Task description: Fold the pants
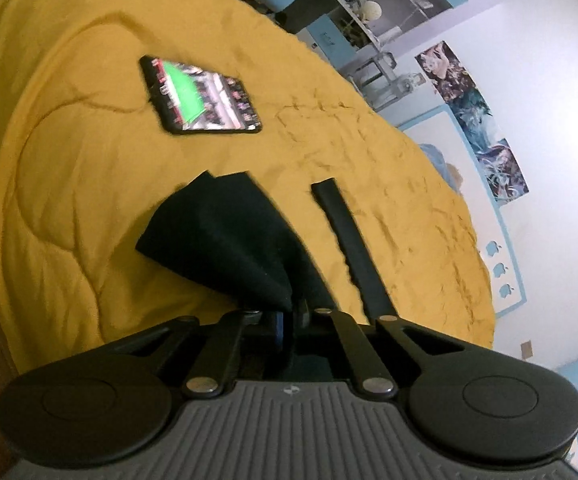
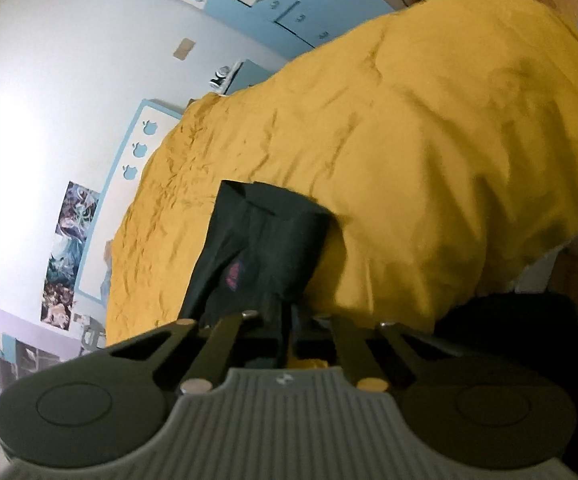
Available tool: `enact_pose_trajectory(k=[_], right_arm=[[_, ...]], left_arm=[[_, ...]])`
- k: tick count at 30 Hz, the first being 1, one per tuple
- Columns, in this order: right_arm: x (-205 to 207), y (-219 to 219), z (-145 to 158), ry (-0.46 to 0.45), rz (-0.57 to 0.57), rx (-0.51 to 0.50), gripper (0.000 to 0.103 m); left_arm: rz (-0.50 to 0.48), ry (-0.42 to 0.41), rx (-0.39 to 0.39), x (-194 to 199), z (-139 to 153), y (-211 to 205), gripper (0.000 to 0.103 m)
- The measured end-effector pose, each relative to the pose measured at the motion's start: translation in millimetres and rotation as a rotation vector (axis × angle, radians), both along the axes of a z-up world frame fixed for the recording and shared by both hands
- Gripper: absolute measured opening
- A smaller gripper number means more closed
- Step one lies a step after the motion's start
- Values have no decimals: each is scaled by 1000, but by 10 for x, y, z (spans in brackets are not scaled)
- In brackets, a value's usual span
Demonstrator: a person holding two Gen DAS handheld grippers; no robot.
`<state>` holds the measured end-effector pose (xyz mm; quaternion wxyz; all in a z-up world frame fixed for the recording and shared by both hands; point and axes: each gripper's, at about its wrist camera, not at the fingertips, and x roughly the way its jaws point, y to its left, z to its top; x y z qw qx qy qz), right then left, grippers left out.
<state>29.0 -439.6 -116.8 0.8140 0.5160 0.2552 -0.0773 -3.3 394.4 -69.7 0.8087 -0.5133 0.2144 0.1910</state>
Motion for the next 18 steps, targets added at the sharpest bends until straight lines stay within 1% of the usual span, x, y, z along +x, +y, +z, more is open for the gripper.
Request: enact_pose_trajectory(k=[2,3,4,5,7,9,11,13,15,18], right_arm=[[12,-11,56,-13,9,-12,0],[22,-20,88,-34,12,-6,0],[54,-22,199,-68,23,-9,0],[54,-22,199,-68,23,-9,0],[105,1,331,-106,42,-14,0],[216,31,494,-134,62,-5,0],[263,32,536,-137,66,4,0],[372,22,601,-139,73,26,0],[504,-5,654,-131,70,51,0],[716,-68,680,-100,47,129,0]], left_arm=[[-13,-23,1,9,97,25,3],[-19,-35,7,23,167,31,2],[-23,-42,15,38,231,30,2],[-29,-52,24,58,300,26,2],[-50,-71,38,117,424,14,2],[-73,-78,51,199,521,3,2],[-91,-78,50,293,590,29,2],[-97,-75,25,423,652,64,2],[-95,-64,-21,565,683,129,2],[-79,-16,-71,811,686,235,2]])
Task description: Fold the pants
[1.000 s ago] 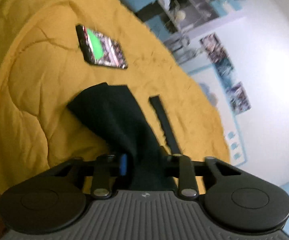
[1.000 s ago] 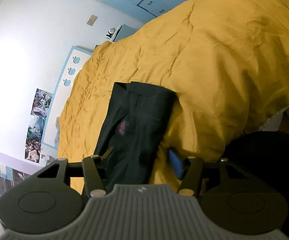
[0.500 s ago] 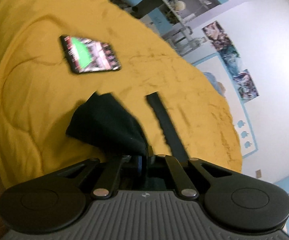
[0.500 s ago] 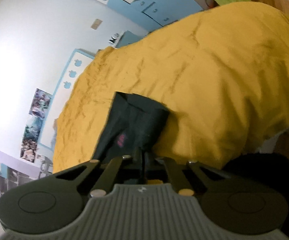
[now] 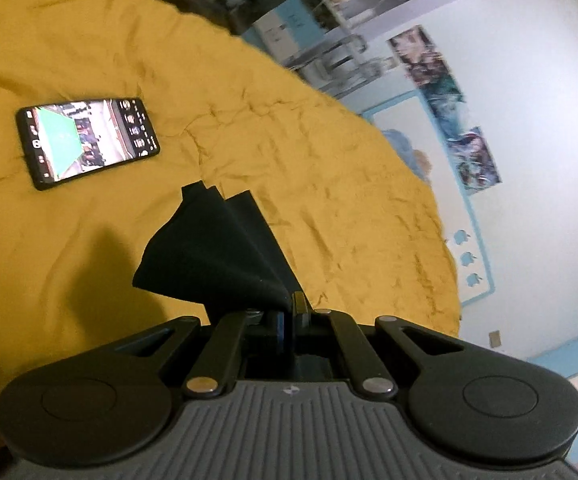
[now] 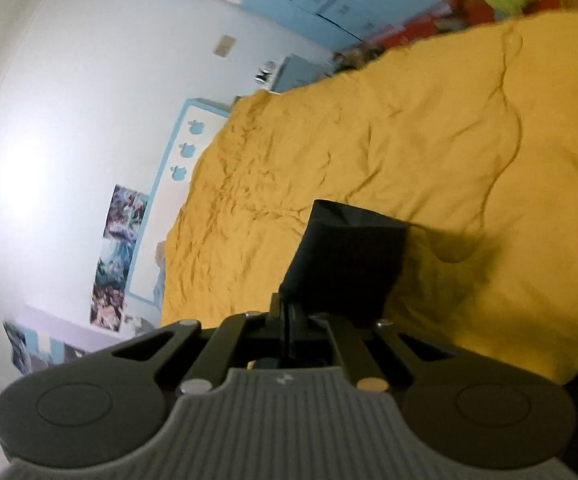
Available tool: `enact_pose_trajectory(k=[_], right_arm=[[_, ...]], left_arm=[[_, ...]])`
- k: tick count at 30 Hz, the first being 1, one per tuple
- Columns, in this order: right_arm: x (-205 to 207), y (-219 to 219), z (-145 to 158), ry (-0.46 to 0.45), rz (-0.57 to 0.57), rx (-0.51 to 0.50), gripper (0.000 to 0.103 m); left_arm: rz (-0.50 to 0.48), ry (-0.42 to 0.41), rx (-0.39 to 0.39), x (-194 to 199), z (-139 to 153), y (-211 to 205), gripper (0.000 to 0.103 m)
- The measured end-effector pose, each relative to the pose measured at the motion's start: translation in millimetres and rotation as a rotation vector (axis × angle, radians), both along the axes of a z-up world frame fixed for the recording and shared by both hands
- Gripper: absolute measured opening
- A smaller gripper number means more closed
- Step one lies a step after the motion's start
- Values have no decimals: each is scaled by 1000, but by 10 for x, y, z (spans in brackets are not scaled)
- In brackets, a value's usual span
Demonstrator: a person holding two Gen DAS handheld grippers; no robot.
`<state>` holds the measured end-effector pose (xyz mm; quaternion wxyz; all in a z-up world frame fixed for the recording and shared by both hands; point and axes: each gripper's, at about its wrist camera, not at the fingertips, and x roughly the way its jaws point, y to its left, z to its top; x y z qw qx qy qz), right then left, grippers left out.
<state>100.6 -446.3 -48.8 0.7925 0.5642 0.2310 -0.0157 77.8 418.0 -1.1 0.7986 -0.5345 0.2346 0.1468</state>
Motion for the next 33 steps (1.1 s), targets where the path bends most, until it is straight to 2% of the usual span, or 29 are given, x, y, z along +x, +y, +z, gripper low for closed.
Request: enact_pose_trajectory(k=[6,12,19,21,27,33], right_arm=[[443,-101,91,27,-21,110,0],[1017,-140,95,91,3,100,0],[1748,-152,-29,167,39,82,0],[1832,-155,-42,172,44,78,0],[2339,-201,-236,240,68,87,0],[2821,-221,-567,314,86,113,0]], left_arm=[[15,111,-41,522,-70,164,2],[18,190,-94,1059,-234,300,2],[4,277,-79,1631,-402,287,2],[4,291,-72,1745,-423,298,2],[20,350,-82,2059,-565,331,2],[38,399,-84,2387,-724,321,2]])
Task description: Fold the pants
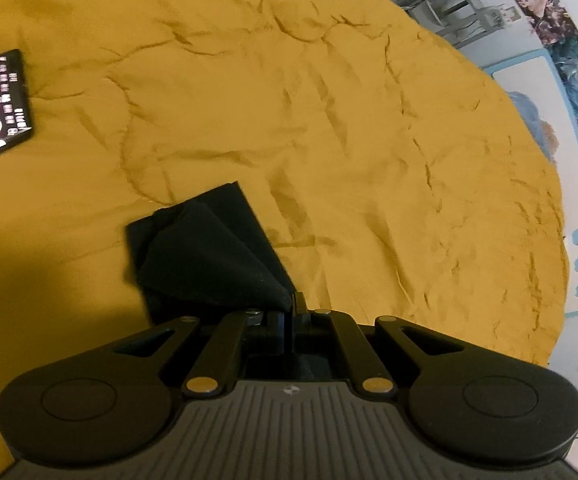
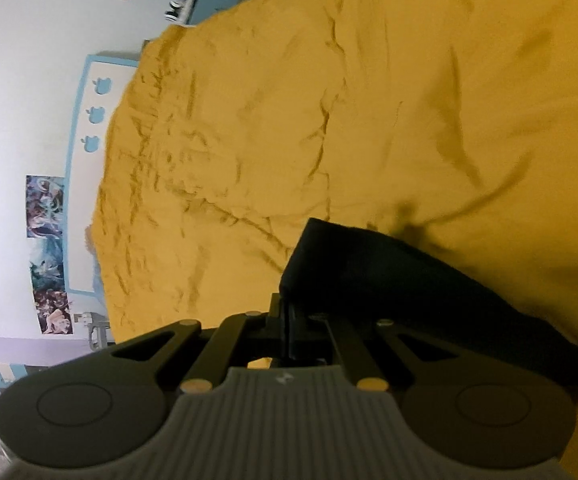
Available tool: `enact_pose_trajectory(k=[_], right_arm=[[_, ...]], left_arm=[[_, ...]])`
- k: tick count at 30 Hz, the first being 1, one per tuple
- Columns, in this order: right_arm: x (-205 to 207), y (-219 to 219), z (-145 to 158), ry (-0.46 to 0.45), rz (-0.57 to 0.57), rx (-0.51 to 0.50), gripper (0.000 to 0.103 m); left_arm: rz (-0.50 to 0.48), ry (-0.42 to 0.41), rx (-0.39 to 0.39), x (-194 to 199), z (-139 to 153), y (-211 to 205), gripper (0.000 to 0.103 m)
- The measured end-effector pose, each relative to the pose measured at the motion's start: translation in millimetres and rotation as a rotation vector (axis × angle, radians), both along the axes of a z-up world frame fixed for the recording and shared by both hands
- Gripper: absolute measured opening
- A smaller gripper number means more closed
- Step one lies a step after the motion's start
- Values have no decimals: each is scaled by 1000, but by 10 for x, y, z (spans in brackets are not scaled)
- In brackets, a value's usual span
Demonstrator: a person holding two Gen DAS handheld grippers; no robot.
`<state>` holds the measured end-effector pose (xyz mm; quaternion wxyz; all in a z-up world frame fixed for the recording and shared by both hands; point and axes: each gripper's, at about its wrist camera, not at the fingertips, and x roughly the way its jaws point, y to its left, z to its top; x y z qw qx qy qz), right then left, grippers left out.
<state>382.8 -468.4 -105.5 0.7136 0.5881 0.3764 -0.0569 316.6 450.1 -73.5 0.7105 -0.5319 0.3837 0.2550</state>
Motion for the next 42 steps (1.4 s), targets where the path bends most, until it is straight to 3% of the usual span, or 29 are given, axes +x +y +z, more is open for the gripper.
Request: enact_pose_trajectory(k=[6,9,12,14,16,19,21,26,31,35,40,42], right_arm=[[295,2,-321,27,-23,38,0],[288,-42,-418,-35,-56,56,1],[182,-158,-390,-103,-127,46,2],[119,-226,-340,-117,-143,15,2],[80,-222,-269,-126,-116,-25,2],[33,-105,-148,-163,-49,-79,2],[0,43,-90,-188,13,-110,2],[-177,707,-25,-233,243,-196,6],[-421,1327,-86,-285,401,-161,6],[-644,1652,-90,-327,483,-136,6],[-985,1790,-95,-359,513,-117,7],[-1071,1825,-118,-357,520,-117,8]], left_arm=[[-15,50,0,337,-176,43,3],[60,-75,-37,288,-190,148,5],[191,-232,13,54,-71,242,9],[281,-260,87,-144,35,282,9],[305,-223,137,-270,99,292,9],[209,-177,155,-339,120,247,10],[102,-164,158,-350,128,119,21],[-103,-168,126,-474,-9,-140,30],[-120,-157,106,-543,-206,-195,31],[-63,-144,99,-497,-350,-122,39],[12,-177,71,-584,-488,-73,36],[6,-206,79,-594,-467,-61,1]])
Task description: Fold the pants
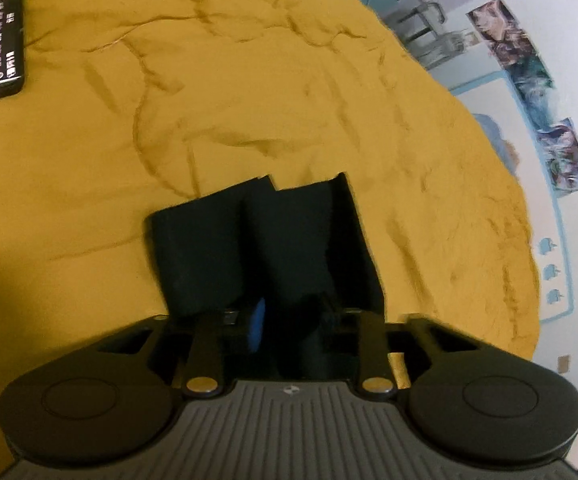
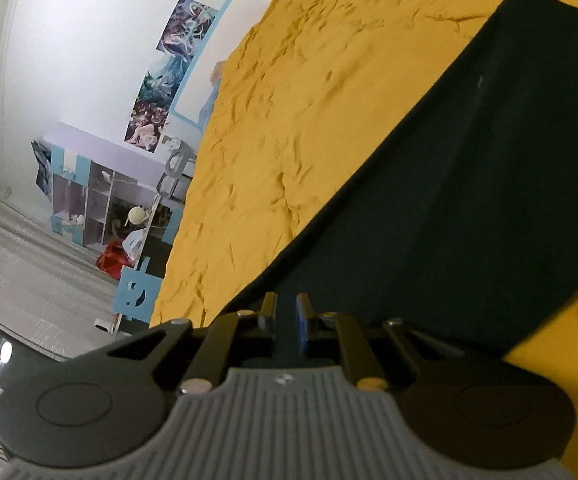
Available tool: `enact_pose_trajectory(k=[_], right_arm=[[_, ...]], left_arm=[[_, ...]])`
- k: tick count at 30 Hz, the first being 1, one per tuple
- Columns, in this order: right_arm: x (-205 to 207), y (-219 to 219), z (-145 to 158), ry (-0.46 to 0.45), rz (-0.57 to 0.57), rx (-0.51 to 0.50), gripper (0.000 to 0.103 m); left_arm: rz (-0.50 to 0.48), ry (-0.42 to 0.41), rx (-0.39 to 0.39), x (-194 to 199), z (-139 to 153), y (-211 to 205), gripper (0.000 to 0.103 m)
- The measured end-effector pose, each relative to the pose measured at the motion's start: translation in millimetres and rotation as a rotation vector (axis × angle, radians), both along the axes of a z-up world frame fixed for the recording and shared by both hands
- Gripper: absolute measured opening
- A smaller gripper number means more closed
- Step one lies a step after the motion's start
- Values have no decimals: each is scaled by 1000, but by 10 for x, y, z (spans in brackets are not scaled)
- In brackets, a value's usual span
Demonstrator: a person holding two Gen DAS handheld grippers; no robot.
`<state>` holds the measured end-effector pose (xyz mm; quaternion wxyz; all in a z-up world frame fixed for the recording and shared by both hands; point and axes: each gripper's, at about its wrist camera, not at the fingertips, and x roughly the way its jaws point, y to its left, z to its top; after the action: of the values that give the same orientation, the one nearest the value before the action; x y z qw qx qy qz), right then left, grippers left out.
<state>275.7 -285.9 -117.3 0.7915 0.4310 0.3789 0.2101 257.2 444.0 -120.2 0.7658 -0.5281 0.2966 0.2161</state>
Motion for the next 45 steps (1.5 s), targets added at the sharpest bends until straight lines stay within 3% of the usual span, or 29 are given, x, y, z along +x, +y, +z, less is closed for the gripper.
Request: enact_pose_trajectory(k=[3,6,8,11,12,14,19,24,28,32,34,36,39,45], right_arm=[[-13,21,-30,26,-6,-21,8],[-22,43,-42,32,-5,-32,8],[-28,75,-83,42,2,-33,8],[-30,131,-112,59,13,-42,8],[-7,168,-106,67,22,-59,8],[-17,248,-85,68,46,-113,8],[-57,382,-45,59,100,-275,7],[-187,715,-18,-7,236,-590,5],[-302,986,123,-86,278,-793,10],[-332,1211,316,-253,244,-828,12],[-277,1362,307,-287,235,-824,14],[-225,1480,177,-271,255,-844,14],[-294,1511,-121,-203,299,-972,13],[-743,904,-20,-179,266,-821,17]], left_arm=[[10,-70,52,-159,197,-49,1],[46,-89,69,-377,335,-55,1],[44,-52,74,-421,296,4,1],[-24,76,68,-332,110,102,2],[-14,80,54,-356,61,134,4],[21,64,47,-414,55,166,8],[96,141,224,-484,270,109,9],[96,133,283,-620,494,-37,13],[-73,110,458,-572,756,-522,19],[-373,25,588,-410,877,-1479,26],[-513,-31,620,-351,885,-2031,32],[-656,-84,633,-321,860,-2577,38],[-839,-136,673,-343,770,-3334,43],[-1054,-185,887,-482,576,-4453,48]])
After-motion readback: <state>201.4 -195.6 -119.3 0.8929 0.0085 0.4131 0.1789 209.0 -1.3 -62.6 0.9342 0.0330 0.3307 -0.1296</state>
